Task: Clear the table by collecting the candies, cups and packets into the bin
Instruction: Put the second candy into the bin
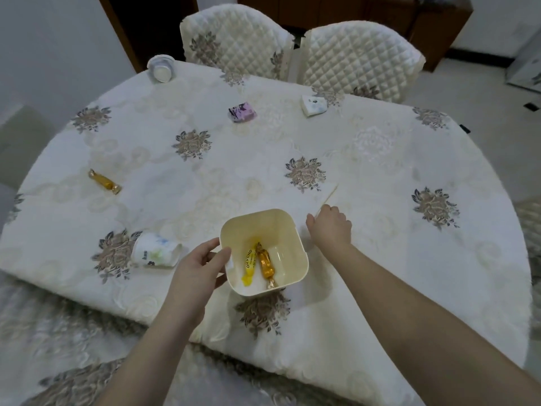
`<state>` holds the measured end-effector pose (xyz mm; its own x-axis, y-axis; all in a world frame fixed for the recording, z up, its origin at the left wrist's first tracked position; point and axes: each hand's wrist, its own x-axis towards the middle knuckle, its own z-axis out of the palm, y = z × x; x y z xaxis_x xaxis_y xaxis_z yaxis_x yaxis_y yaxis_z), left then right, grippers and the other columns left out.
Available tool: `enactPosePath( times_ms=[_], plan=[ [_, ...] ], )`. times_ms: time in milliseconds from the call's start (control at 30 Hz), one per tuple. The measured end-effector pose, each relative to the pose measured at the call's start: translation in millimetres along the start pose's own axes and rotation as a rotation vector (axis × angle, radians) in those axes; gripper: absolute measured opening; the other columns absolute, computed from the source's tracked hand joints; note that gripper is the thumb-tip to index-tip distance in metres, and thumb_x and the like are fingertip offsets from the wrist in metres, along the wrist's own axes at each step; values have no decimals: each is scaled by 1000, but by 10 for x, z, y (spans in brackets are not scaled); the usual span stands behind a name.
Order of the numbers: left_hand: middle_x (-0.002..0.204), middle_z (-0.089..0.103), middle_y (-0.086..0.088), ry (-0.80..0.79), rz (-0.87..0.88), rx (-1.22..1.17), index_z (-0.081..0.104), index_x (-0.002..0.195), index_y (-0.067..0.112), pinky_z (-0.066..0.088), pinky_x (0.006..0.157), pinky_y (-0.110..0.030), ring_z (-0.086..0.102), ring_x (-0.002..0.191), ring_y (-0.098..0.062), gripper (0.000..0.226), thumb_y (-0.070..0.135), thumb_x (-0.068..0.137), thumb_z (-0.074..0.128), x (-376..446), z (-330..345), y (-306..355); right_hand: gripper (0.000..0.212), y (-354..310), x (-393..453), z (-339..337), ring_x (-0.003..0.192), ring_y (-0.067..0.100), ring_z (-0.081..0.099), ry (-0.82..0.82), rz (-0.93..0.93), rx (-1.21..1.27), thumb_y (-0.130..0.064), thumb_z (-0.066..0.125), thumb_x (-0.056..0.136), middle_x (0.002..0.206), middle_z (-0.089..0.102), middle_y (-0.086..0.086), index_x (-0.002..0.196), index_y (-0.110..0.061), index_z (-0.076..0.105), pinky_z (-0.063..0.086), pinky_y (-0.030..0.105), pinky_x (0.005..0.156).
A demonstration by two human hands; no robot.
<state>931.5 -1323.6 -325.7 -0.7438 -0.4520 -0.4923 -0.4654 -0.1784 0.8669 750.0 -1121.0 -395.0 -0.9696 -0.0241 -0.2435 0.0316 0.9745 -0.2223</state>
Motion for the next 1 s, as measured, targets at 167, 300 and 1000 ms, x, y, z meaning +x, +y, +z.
enactPosePath(
  times_ms=[167, 300, 1000],
  plan=[
    [107, 70, -22, 19, -17, -29, 67, 127, 20, 57, 68, -26, 72, 79, -13, 32, 22, 95, 64, 36, -95, 9, 47, -73, 228, 141, 113, 34, 47, 34, 102, 44, -33, 51, 91, 123, 49, 19, 120, 4, 45, 39, 39, 92],
    [105, 73, -18, 29, -29, -59, 64, 131, 17, 57, 73, -29, 73, 82, -16, 35, 19, 96, 64, 8, -129, -30, 40, -74, 328, 123, 115, 35, 47, -8, 140, 76, -17, 53, 88, 125, 48, 21, 120, 4, 45, 39, 40, 94],
    [103, 75, -16, -57, -33, -43, 65, 129, 14, 57, 72, -30, 74, 81, -16, 33, 19, 97, 62, -346, -338, -127, 6, 152, -903, -880, 62, 14, 59, -49, -173, 531, -24, 54, 90, 68, 67, -4, 85, -22, 56, 42, 23, 47]
  ],
)
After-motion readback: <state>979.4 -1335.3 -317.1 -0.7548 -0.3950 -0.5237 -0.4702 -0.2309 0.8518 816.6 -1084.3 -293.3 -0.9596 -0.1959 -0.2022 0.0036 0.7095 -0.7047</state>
